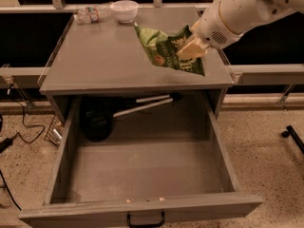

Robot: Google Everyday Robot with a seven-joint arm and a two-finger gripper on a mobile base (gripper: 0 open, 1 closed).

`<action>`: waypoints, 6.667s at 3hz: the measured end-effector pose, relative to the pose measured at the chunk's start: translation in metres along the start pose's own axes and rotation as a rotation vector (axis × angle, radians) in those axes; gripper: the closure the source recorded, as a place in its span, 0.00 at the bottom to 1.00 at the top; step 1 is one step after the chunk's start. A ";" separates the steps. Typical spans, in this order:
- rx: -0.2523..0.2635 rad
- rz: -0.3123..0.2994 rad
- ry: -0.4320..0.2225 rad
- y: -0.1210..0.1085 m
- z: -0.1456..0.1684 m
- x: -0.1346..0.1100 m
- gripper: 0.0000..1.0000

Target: Place green jalapeno chip bag into top drawer

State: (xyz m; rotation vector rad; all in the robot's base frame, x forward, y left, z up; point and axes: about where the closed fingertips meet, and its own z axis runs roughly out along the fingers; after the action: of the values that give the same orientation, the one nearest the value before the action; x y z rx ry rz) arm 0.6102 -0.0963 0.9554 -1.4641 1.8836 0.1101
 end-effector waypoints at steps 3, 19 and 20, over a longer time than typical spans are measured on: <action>-0.092 0.032 0.012 0.038 -0.033 -0.001 1.00; -0.263 -0.048 -0.158 0.248 0.196 0.116 0.77; -0.263 -0.048 -0.158 0.248 0.196 0.116 0.46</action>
Offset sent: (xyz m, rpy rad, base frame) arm -0.0327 -0.0073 0.0108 0.0026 0.0923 0.0060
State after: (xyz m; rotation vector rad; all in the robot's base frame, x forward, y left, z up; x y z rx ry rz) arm 0.4820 -0.0092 0.6565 -1.6218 1.7540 0.4527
